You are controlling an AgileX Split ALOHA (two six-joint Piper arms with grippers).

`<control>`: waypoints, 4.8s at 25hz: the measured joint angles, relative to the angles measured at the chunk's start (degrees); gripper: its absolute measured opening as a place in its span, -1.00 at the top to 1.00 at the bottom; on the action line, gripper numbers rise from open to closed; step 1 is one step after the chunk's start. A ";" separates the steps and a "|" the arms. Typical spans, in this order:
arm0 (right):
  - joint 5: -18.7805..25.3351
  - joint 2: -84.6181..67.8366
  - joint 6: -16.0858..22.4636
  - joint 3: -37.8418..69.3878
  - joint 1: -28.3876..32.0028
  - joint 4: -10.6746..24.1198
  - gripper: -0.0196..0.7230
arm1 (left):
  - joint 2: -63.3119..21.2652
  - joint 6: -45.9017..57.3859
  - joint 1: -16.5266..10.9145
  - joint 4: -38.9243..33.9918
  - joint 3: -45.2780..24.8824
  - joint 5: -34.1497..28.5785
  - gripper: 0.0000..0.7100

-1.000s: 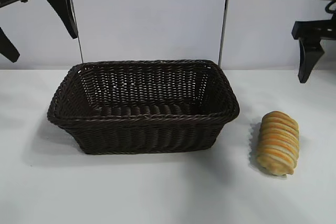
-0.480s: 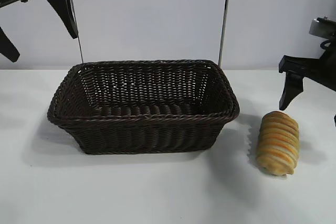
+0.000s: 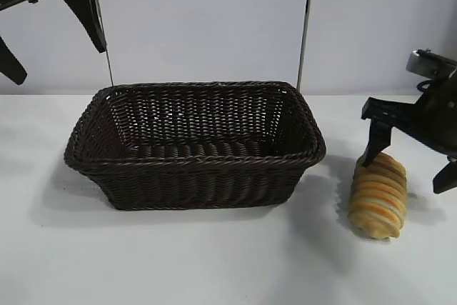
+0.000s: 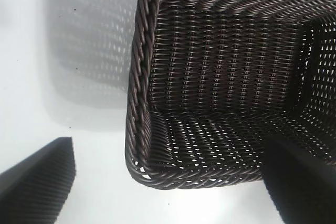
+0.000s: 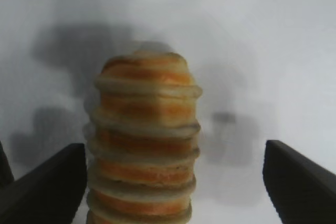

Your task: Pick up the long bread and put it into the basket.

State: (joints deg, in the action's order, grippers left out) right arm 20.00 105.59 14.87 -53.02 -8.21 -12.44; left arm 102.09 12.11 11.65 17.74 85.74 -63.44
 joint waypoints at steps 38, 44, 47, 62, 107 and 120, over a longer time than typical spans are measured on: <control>21.71 -3.51 -40.96 -31.00 -10.33 4.91 0.72 | 0.00 0.00 0.00 0.00 0.00 0.00 -0.96; 15.94 -0.90 -66.62 -31.10 -13.75 0.62 0.72 | 0.00 0.00 0.00 0.00 0.00 -0.05 -0.96; 15.22 2.61 -75.52 -31.10 -14.79 -1.89 0.72 | 0.00 0.00 0.00 0.00 0.00 -0.05 -0.96; 8.22 11.96 -80.56 -31.10 -21.91 -4.84 0.72 | 0.00 0.00 0.00 0.00 0.00 -0.44 -0.96; 44.58 -0.06 -6.10 -41.77 -6.31 7.10 -0.92 | 0.00 0.00 0.00 0.00 0.00 0.19 -0.96; 44.75 -0.06 -5.63 -41.77 -6.31 6.94 -0.92 | 0.00 0.00 0.00 0.00 0.00 0.41 -0.96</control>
State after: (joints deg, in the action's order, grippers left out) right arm 64.75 105.52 9.24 -94.79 -14.52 -5.50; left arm 102.09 12.11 11.65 17.74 85.74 -63.03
